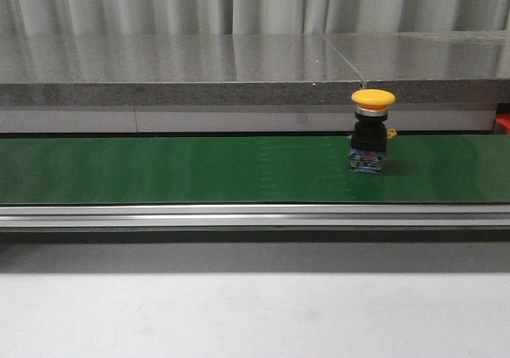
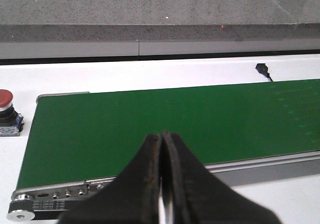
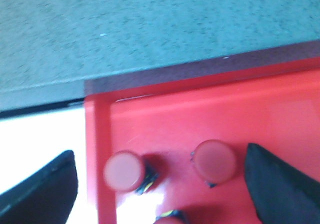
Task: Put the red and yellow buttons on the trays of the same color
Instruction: 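Carry the red button into the red tray and open the right gripper, then grasp the yellow button at the belt end with the right gripper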
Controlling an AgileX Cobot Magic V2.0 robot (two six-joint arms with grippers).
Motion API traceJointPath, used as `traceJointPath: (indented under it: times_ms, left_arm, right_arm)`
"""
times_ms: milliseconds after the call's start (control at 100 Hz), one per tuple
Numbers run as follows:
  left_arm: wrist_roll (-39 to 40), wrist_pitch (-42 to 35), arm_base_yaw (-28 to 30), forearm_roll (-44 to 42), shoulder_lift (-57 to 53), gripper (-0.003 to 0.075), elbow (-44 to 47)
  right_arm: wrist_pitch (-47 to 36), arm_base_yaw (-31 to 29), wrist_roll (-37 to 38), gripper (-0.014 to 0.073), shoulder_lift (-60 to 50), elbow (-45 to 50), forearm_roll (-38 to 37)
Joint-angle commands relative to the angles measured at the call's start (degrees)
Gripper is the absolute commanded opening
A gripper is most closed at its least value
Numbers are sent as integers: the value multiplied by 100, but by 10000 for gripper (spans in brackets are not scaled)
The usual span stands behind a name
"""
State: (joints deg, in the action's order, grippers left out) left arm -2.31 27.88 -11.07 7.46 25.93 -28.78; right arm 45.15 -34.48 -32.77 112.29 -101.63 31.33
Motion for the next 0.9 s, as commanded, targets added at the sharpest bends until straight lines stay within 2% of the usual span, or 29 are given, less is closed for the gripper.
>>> traceJointPath:
  times_ms: [0, 280, 560, 700, 890]
  left_arm:
    - [14, -399, -53, 71, 27, -19, -151]
    - [14, -399, -53, 71, 27, -19, -151]
    - [14, -399, -53, 71, 27, -19, -151]
    - [14, -399, -53, 71, 27, -19, -151]
    - [14, -399, -53, 71, 27, -19, -151]
  right_arm:
    - [52, 97, -227, 665, -600, 54, 155]
    - [-89, 535, -485, 665, -1782, 1883, 169]
    - [-609, 1220, -485, 665, -2932, 3681, 179]
    - [-444, 1611, -485, 665, -3256, 4084, 179]
    - [240, 2100, -485, 665, -3353, 4159, 75]
